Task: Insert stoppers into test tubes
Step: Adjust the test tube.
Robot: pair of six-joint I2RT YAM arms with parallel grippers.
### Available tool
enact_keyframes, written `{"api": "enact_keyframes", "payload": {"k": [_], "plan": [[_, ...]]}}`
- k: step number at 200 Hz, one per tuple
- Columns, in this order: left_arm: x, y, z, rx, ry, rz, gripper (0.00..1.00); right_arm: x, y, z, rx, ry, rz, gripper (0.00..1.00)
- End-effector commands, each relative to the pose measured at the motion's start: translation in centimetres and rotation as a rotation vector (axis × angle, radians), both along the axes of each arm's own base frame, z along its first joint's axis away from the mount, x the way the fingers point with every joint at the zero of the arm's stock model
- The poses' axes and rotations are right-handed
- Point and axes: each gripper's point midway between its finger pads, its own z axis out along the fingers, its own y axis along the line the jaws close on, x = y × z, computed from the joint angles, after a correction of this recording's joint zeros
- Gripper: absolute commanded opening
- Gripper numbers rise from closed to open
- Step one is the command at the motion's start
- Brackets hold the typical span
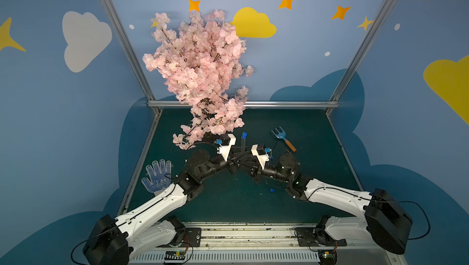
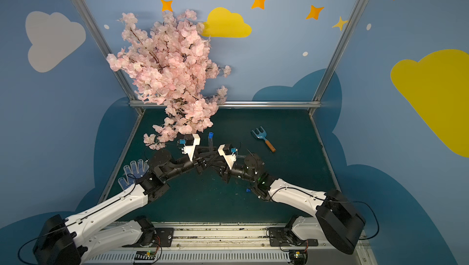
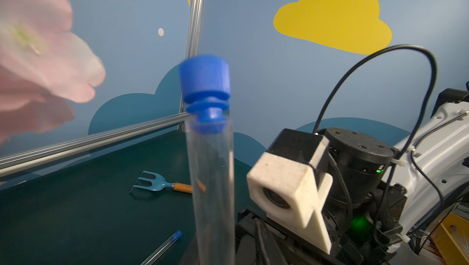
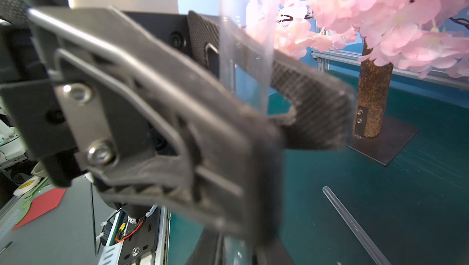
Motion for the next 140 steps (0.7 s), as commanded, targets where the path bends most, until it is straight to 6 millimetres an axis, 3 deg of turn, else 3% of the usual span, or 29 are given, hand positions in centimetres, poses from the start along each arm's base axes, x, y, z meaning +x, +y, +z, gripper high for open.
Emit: {"api": "enact_keyframes", "payload": {"k": [1, 71, 109, 140], "plan": [[0.0, 0.0, -0.2, 0.001, -0.011, -0.005, 0.32, 0.3, 0.5, 2.1, 0.052, -0.025, -0.001, 0.00], [0.0, 0.1, -1.7, 0.032, 0.016, -0.002, 0.30, 0.7, 0.2, 2.6, 0.069, -0.017, -0.025, 0.00], [0.0, 0.1, -1.9, 0.039, 0.014, -0.004, 0.22, 0.7, 0.2, 2.4, 0.070, -0.008, -0.025, 0.00], [-0.1, -0.1, -1.8, 0.046, 0.003, -0.016, 0.07, 0.7, 0.3, 2.2, 0.067, -0.001, -0.024, 0.00]]}}
